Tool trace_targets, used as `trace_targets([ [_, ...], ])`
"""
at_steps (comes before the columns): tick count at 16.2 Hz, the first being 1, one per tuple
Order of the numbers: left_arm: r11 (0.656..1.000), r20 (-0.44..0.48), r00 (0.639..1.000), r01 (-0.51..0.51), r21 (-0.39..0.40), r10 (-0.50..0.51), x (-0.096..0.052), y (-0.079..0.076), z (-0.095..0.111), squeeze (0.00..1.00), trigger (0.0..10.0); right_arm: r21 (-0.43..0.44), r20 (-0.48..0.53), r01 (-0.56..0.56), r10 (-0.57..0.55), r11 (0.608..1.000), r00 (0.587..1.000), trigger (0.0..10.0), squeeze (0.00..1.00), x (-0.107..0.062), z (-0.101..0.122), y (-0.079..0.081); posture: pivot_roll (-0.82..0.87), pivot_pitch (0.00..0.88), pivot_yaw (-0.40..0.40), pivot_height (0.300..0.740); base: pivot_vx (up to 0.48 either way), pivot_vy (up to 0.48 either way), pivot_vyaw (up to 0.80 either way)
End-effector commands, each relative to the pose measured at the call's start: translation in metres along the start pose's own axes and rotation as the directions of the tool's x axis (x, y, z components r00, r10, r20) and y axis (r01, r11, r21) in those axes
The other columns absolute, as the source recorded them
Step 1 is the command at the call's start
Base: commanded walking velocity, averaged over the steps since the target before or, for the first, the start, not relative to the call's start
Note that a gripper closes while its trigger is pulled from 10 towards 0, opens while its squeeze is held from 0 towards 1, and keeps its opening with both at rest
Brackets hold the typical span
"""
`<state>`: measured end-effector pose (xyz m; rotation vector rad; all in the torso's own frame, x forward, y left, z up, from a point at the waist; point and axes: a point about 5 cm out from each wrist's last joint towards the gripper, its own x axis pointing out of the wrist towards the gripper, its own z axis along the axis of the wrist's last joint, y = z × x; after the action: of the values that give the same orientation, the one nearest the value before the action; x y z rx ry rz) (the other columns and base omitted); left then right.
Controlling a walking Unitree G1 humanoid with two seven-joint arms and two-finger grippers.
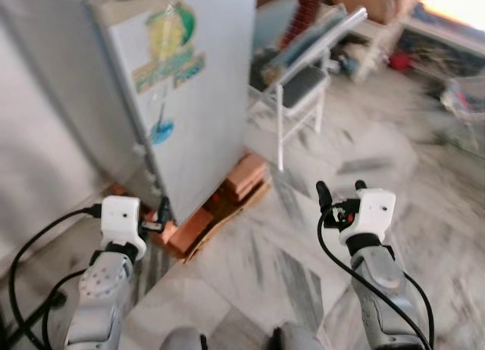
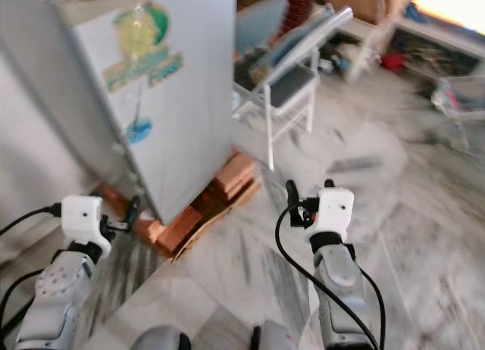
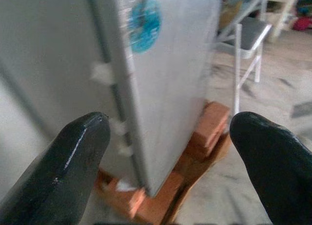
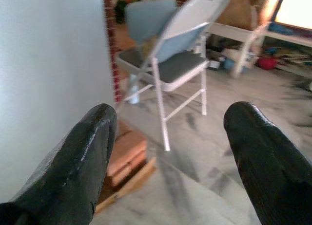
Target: Restocking fridge
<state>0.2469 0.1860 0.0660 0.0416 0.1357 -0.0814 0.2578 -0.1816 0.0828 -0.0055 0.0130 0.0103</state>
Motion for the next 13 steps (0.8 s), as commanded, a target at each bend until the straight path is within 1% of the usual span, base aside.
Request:
trace_targets([
  [1, 1.0, -0.016, 1.0, 0.018, -0.017, -0.018, -0.001, -0.01, -0.002, 0.0, 10.0, -0.021, 0.003, 0.029, -0.029, 0.999, 1.0, 10.0, 0.0, -0.001, 0.001, -0.01, 0.07, 0.113, -0.037, 0.74, 0.0, 0.48, 0.0],
  [2, 1.0, -0.036, 0.999, 0.008, -0.015, -0.008, -0.002, -0.008, -0.005, 0.0, 10.0, -0.032, 0.005, 0.028, -0.028, 0.999, 1.0, 10.0, 0.0, -0.001, 0.002, -0.01, 0.07, 0.113, -0.037, 0.74, 0.0, 0.48, 0.0],
  [4, 1.0, -0.059, 0.998, 0.006, -0.014, -0.007, -0.011, -0.002, -0.011, 0.0, 10.0, -0.027, 0.003, 0.03, -0.03, 0.999, 1.0, 10.0, 0.0, -0.001, 0.001, -0.011, 0.07, 0.113, -0.041, 0.74, 0.0, 0.48, 0.0],
  [6, 0.999, -0.069, 0.998, 0.014, 0.042, -0.011, -0.014, 0.002, -0.013, 0.0, 10.0, -0.026, 0.0, 0.044, -0.044, 0.999, 0.999, 10.0, 0.0, 0.0, 0.002, -0.015, 0.07, 0.115, -0.042, 0.74, 0.0, 0.459, 0.0],
  [7, 0.999, -0.069, 0.998, 0.019, 0.045, -0.016, -0.014, 0.002, -0.013, 0.0, 10.0, -0.026, 0.0, 0.048, -0.048, 0.999, 0.999, 10.0, 0.0, 0.001, 0.002, -0.016, 0.07, 0.116, -0.042, 0.74, 0.0, 0.424, 0.0],
  [8, 0.999, -0.067, 0.998, 0.01, 0.04, -0.008, -0.014, 0.002, -0.011, 0.0, 10.0, -0.031, 0.003, 0.045, -0.045, 0.999, 0.999, 10.0, 0.0, 0.003, 0.003, -0.017, 0.07, 0.116, -0.042, 0.74, 0.0, 0.0, 0.0],
  [11, 0.999, -0.059, 0.998, 0.026, 0.034, -0.024, -0.014, 0.002, -0.009, 0.0, 10.0, -0.036, 0.005, 0.042, -0.042, 0.998, 0.999, 10.0, 0.0, 0.004, 0.003, -0.016, 0.07, 0.117, -0.042, 0.74, 0.0, 0.0, 0.0],
  [13, 0.998, -0.064, 0.996, 0.06, 0.028, -0.058, -0.016, 0.0, -0.01, 0.0, 10.0, -0.036, 0.001, 0.041, -0.041, 0.998, 0.999, 10.0, 0.0, 0.003, 0.003, -0.016, 0.07, 0.12, -0.045, 0.74, 0.0, 0.0, 0.0],
])
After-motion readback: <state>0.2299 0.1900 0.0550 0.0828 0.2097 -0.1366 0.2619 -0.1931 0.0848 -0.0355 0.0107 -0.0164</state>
